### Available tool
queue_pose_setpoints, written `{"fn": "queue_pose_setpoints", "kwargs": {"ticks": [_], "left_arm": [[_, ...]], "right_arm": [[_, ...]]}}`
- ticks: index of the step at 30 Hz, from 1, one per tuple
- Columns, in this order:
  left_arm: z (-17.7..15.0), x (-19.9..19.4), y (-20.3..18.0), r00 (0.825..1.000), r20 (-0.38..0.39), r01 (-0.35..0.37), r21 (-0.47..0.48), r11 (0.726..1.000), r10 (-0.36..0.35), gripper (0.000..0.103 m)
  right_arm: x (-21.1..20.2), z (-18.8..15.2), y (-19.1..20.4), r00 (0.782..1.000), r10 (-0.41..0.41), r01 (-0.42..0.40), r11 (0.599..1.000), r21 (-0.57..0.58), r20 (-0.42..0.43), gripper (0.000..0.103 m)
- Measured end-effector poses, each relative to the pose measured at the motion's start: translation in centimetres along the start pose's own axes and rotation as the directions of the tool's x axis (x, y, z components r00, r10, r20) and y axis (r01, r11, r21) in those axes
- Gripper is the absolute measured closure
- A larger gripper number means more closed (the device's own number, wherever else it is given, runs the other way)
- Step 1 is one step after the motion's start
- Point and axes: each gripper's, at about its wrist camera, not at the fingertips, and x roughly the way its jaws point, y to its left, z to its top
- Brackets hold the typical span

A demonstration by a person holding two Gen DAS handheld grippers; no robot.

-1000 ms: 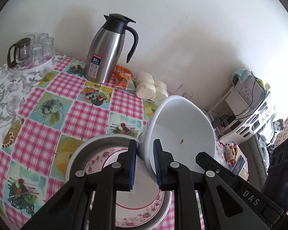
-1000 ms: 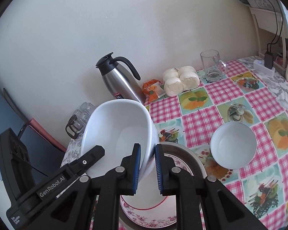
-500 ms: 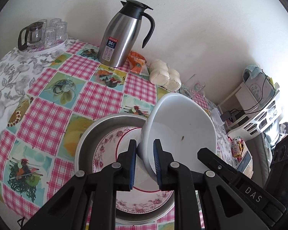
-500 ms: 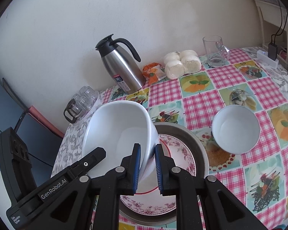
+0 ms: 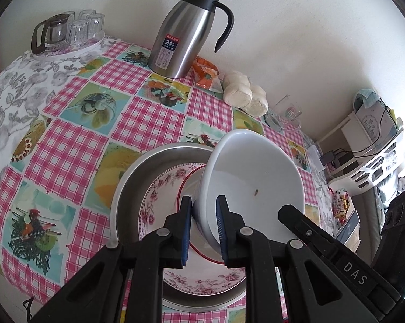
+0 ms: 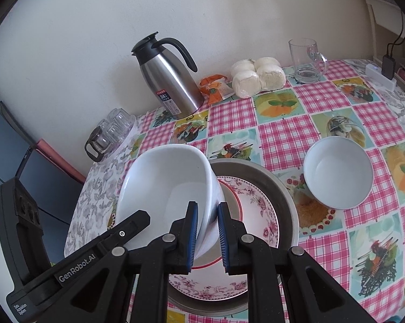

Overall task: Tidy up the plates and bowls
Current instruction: 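Lower the white square bowl into the strawberry bowl with both grippers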

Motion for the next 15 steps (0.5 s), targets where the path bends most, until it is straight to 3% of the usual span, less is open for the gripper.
{"fn": "queue_pose_setpoints", "kwargs": {"ticks": [8, 15], "left_arm": [[-0.1, 1.5, 1.1, 0.999, -0.051, 0.006, -0.049, 0.999, -0.008, 0.084], [-0.1, 1.3, 1.2, 0.999, -0.046, 0.021, -0.06, 0.998, -0.024, 0.084]], "right_arm": [[1.6, -0.4, -0.5, 0.999, -0.017, 0.017, 1.0, 0.013, -0.046, 0.086], [2.2, -0.5, -1.1, 0.997, -0.029, 0.031, 0.999, 0.026, -0.065, 0.084]]}}
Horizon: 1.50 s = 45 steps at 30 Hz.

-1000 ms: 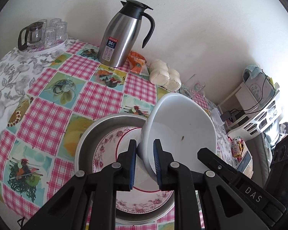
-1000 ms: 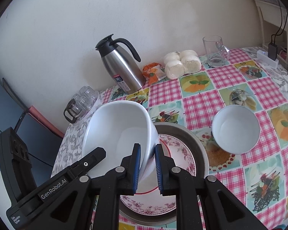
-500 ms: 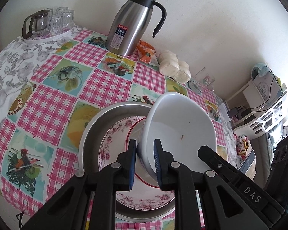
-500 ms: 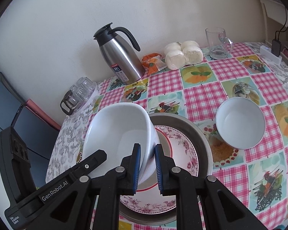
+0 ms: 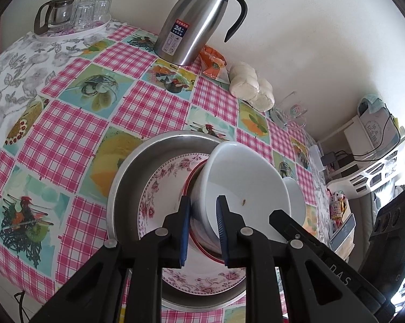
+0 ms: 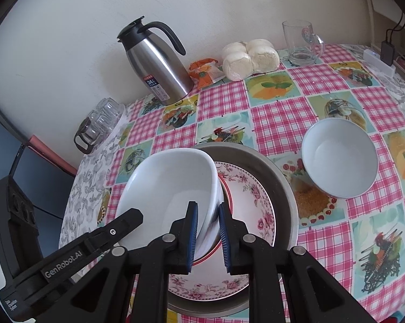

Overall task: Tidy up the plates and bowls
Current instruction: 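Lower the white square bowl into the strawberry bowl with both grippers, then open both grippers to release the white square bowl and withdraw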

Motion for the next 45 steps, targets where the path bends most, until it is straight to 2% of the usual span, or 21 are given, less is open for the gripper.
{"fn": "queue_pose_setpoints", "kwargs": {"ticks": [9, 27, 34, 38, 42, 45], "left_arm": [[0.2, 0.0, 0.2, 1.0, 0.004, 0.015, -0.02, 1.0, -0.015, 0.084], [0.3, 0.2, 0.3, 1.0, 0.001, -0.01, -0.018, 1.0, 0.01, 0.084], [0.5, -1.2, 0.2, 0.997, 0.06, -0.038, -0.007, 0.999, 0.039, 0.084], [0.7, -1.3, 0.2, 0.996, 0.065, -0.056, -0.008, 0.998, 0.057, 0.082], [0.8, -1.6, 0.2, 0.994, 0.077, -0.077, -0.003, 0.997, 0.077, 0.069], [0.8, -2.0, 0.2, 0.991, 0.092, -0.097, -0.005, 0.995, 0.097, 0.062]], "right_arm": [[-0.2, 0.1, 0.1, 1.0, 0.005, -0.005, 1.0, 0.0, 0.004, 0.084], [0.2, 0.0, -0.2, 1.0, -0.007, 0.007, 1.0, 0.003, -0.012, 0.084], [-1.0, 0.3, 0.2, 0.999, -0.012, 0.012, 1.0, -0.016, 0.032, 0.084], [-1.4, 0.4, 0.6, 0.998, -0.024, 0.026, 0.999, -0.029, 0.059, 0.084], [-1.6, 0.4, 0.7, 0.995, -0.06, 0.064, 0.997, -0.044, 0.08, 0.056], [-1.7, 0.4, 0.8, 0.994, -0.062, 0.066, 0.996, -0.052, 0.085, 0.05]]}}
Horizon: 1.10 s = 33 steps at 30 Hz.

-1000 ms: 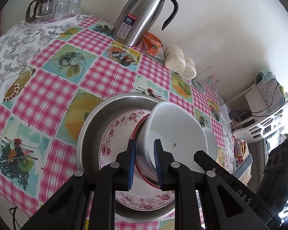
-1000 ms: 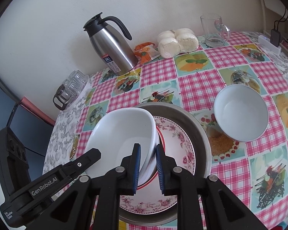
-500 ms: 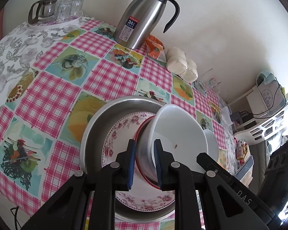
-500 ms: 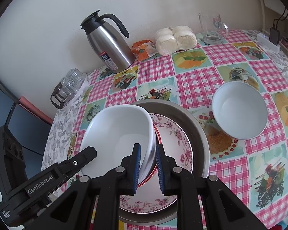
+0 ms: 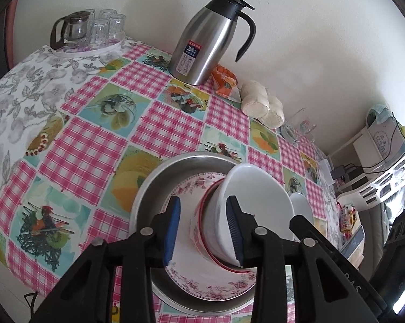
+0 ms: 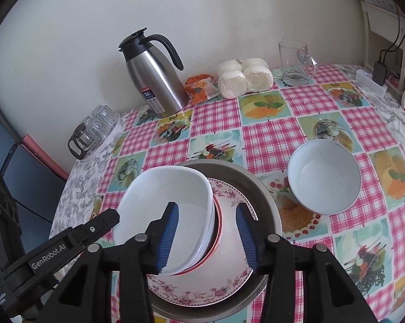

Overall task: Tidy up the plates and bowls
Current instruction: 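Open both grippers to release the white square bowl and withdraw, then move both grippers to the white round bowl on the tablecloth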

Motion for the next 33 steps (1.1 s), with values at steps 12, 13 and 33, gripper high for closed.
{"fn": "queue_pose_setpoints", "kwargs": {"ticks": [12, 13, 33], "left_arm": [[0.1, 0.0, 1.1, 0.989, 0.03, -0.147, -0.029, 0.989, 0.148, 0.016], [0.1, 0.1, 1.2, 0.987, 0.031, -0.159, -0.032, 0.987, 0.16, 0.015], [0.1, -0.5, 1.7, 0.961, 0.105, -0.248, -0.071, 0.966, 0.254, 0.005]], "right_arm": [[0.5, 0.0, -0.6, 0.999, -0.048, 0.048, 0.999, -0.004, 0.001, 0.023], [0.5, 0.0, -0.6, 0.999, -0.049, 0.049, 0.999, -0.004, 0.001, 0.021], [0.3, 0.0, -1.3, 0.998, -0.061, 0.062, 0.998, -0.024, 0.024, 0.0]]}}
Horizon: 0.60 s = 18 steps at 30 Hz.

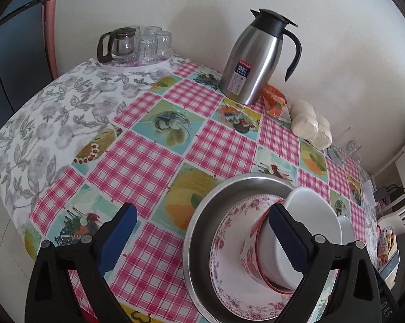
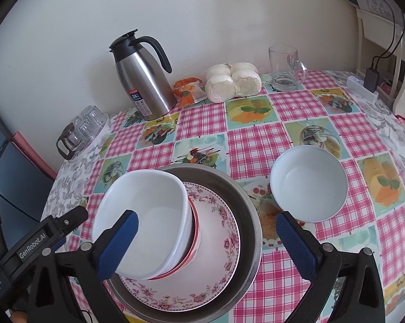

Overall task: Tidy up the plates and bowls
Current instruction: 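Move both grippers to the white round bowl on the tablecloth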

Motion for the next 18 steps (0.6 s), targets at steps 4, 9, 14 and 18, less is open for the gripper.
{"fn": "queue_pose_setpoints", "kwargs": {"ticks": [4, 9, 14, 18], "left_arm": [[0.1, -0.4, 0.0, 1.0, 0.029, 0.004, -0.017, 1.0, -0.004, 0.004], [0.1, -1.0, -0.9, 0.998, 0.059, 0.021, -0.01, 1.0, -0.02, 0.004], [-0.1, -2.7, -2.5, 0.99, 0.125, 0.067, 0.013, 0.998, -0.068, 0.004], [-0.2, -4.3, -4.1, 0.973, 0.194, 0.118, 0.052, 0.992, -0.126, 0.004]], "right_arm": [[-0.1, 0.0, -0.2, 1.0, 0.001, -0.001, 1.0, -0.011, 0.008, 0.0], [-0.5, 0.2, -1.1, 1.0, -0.015, 0.015, 1.0, -0.013, 0.025, 0.0], [-1.2, 0.6, -3.4, 0.998, -0.028, 0.026, 0.999, 0.035, 0.05, 0.0], [-2.1, 1.0, -5.7, 0.996, -0.041, 0.034, 0.996, 0.088, 0.082, 0.0]]}}
